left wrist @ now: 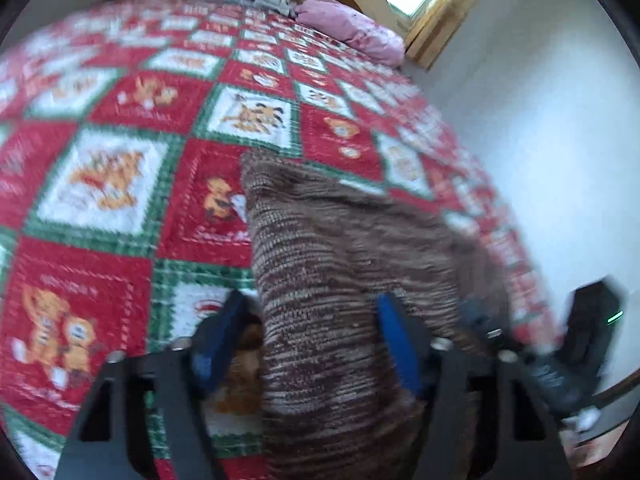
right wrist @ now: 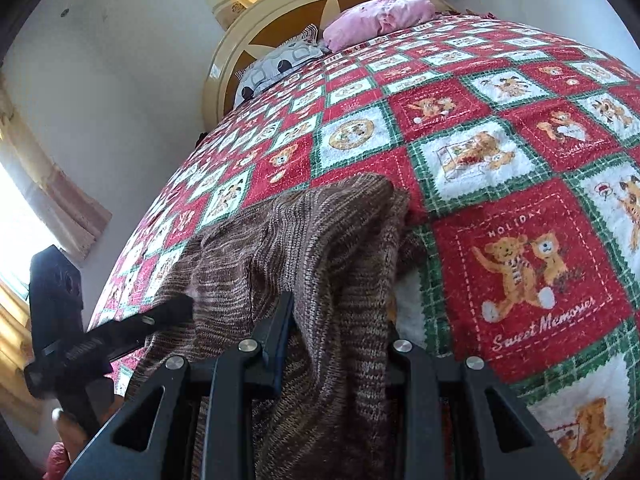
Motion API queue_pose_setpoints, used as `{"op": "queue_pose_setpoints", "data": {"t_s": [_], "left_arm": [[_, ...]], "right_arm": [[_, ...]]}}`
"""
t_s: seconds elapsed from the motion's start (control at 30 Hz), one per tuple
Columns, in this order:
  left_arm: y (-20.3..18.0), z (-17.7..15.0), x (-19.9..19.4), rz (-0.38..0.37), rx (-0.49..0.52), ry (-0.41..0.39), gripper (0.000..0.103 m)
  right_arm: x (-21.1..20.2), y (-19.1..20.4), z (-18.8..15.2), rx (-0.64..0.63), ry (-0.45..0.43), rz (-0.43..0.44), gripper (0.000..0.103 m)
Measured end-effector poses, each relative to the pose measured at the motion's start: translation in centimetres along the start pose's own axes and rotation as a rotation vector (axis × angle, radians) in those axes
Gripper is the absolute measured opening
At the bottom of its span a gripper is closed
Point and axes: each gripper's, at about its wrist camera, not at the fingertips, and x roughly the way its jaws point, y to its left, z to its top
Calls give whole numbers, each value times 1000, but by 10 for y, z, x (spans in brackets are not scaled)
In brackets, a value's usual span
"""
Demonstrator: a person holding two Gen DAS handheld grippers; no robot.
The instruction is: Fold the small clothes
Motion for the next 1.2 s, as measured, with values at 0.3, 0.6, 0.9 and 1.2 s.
{"op": "queue_pose_setpoints", "data": {"t_s": [0.3,0.6,0.9,1.2], "left_arm": [[-3,-1,-4,6,8,-32,27],[-24,-9,-70,123,139,-189,24],[-26,-30,-153,220,174,-342,24],[21,-49,-227,350,96,-417,24]], "right_arm": [[-3,18,-2,-92,-16,-102,25],[-56,86,-15,-238,-181,-185,21],[-114,156,-37,-292,-296,-91,21],[-125,234,-74,-365,-284,48,21]]}}
